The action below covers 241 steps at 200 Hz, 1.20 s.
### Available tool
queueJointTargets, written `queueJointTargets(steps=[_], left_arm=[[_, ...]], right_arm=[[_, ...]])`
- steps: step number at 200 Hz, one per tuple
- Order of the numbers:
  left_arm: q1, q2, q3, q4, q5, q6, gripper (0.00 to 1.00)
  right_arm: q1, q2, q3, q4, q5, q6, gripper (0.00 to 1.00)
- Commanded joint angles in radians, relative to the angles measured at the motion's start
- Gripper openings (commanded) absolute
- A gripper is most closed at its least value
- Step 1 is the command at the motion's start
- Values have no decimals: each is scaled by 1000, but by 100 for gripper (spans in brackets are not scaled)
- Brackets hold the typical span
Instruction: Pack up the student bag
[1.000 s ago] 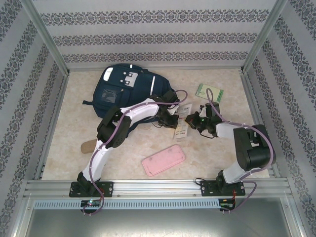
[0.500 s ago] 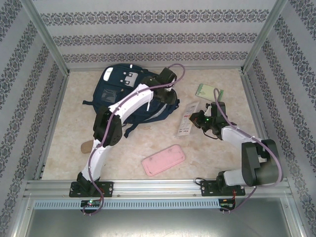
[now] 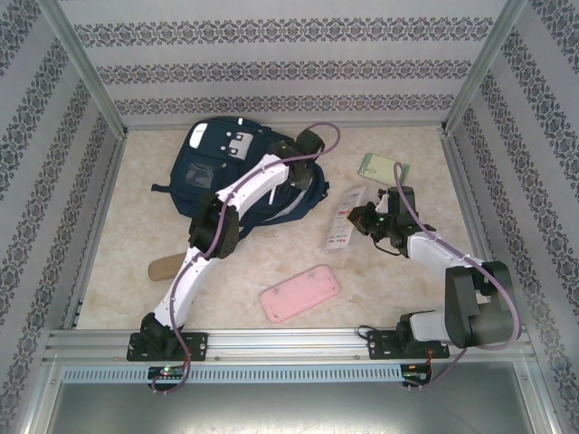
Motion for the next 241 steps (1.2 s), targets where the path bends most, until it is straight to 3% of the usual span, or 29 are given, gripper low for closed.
queueJointTargets(steps=[1,15,38,86,148,241], left_arm=[[9,18,21,-80,-94,48,46],[9,26,20,-83,-109,56,36],[10,21,22,-84,-134,64,0],[15,-103,29,-71,-93,59,0],[50,-315,25,-41,126,68,0],[271,-548,-124,59,666,-1,0]], right_arm=[[-9,-13,2,14,-14,9,0],[-7,-6,7,18,-20,13,0],[-3,-1,17,28,-26,22,0],[22,9,52,86,-42,71,0],[91,88,185,212,-61,137,0],[187,393,361,589,-33,293,0]])
